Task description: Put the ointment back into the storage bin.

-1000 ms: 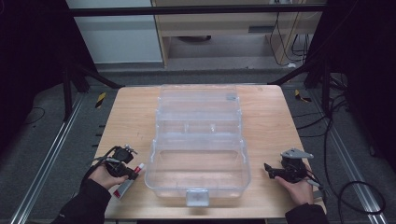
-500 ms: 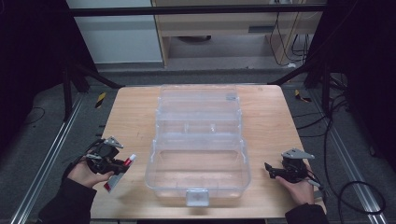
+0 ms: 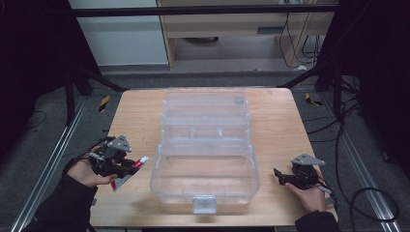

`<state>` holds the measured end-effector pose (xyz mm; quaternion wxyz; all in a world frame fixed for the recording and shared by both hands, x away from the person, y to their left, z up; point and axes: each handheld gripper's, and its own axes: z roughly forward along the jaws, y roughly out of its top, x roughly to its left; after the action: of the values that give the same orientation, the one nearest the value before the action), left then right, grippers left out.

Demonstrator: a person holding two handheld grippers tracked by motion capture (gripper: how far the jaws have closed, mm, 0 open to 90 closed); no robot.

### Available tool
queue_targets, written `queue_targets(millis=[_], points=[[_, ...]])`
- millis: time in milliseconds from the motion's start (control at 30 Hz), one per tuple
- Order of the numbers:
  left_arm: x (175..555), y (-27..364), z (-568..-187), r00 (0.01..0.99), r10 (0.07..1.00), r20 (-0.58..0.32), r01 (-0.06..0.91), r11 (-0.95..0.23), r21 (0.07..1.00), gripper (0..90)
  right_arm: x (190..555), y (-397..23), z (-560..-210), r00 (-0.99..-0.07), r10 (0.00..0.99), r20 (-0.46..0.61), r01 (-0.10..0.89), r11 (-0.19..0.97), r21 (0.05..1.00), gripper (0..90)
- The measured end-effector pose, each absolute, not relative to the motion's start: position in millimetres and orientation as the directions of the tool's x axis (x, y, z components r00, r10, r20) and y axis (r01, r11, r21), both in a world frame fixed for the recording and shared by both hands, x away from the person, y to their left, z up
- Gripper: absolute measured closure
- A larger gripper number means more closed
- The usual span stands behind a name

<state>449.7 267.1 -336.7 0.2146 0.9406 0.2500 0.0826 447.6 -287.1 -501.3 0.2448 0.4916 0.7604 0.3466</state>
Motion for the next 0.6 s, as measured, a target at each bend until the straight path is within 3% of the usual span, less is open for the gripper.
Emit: queue_targets(millis=[333, 600], points=[[453, 240, -308, 0.948, 0.309, 0.078, 0.25, -0.872, 0.421, 70.4, 448, -287, -502, -0.407, 0.913, -0.035, 0.571, 0.284, 0.77, 19.0], [458, 221, -299, 0.971, 0.222, 0.094, 0.17, -0.907, 0.384, 70.4, 448, -287, -502, -0.407, 0.913, -0.03, 0.572, 0.281, 0.77, 19.0]])
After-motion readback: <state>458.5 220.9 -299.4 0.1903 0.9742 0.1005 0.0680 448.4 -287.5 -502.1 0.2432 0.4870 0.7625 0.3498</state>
